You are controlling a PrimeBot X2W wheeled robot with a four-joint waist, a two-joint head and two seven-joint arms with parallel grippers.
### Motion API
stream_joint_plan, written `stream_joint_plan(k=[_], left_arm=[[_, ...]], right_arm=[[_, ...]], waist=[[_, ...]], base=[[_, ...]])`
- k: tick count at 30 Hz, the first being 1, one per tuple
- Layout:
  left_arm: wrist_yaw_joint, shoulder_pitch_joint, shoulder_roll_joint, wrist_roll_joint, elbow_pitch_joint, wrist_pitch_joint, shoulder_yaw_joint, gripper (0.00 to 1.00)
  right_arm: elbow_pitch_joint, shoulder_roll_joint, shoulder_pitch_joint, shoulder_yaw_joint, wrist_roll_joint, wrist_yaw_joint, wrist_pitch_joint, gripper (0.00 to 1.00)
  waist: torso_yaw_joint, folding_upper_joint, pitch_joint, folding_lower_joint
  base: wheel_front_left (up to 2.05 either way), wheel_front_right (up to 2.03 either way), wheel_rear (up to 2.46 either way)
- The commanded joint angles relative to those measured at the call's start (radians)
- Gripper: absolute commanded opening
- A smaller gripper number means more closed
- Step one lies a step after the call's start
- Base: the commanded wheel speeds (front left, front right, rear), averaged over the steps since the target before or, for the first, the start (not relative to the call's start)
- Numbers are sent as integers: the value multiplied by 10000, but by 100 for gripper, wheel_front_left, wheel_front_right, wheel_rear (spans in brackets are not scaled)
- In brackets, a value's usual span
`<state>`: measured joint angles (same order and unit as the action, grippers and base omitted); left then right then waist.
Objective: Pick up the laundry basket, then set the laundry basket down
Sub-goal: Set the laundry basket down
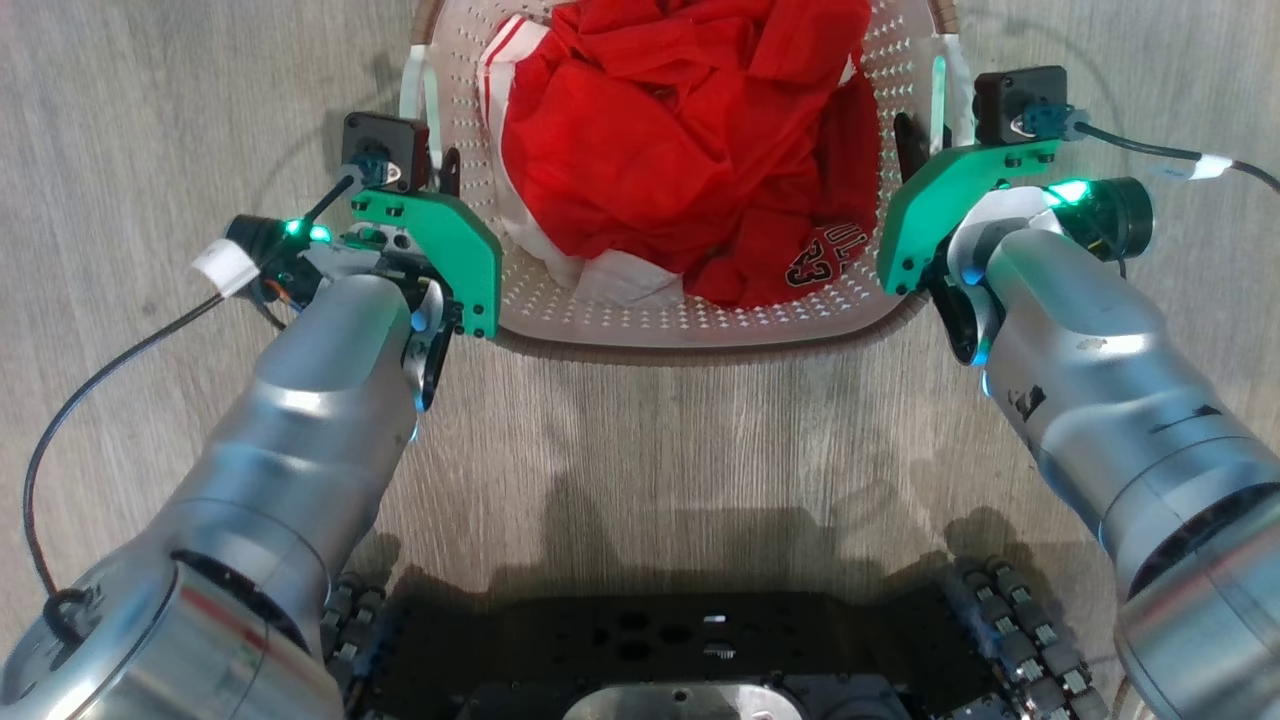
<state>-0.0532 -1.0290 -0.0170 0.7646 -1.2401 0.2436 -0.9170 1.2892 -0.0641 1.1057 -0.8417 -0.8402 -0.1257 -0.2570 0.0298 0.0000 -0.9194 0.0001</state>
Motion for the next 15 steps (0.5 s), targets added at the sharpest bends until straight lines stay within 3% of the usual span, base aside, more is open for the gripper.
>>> stream_joint_plan(k=[1, 13, 15], left_arm=[[-56, -208, -334, -173, 127, 180, 154, 0], [-142, -194, -334, -460, 251, 181, 418, 0], [-189, -164, -333, -466, 278, 181, 432, 0]], right_arm=[[15, 83, -418, -211, 274, -50, -35, 0], [15, 106, -424, 785, 1279, -50, -45, 0], [15, 113, -448, 947, 1446, -50, -45, 27]], waist=[[4, 0, -17, -1], [52, 0, -171, -1], [52, 0, -149, -1]], base=[[0, 0, 0], [0, 0, 0], [0, 0, 0]])
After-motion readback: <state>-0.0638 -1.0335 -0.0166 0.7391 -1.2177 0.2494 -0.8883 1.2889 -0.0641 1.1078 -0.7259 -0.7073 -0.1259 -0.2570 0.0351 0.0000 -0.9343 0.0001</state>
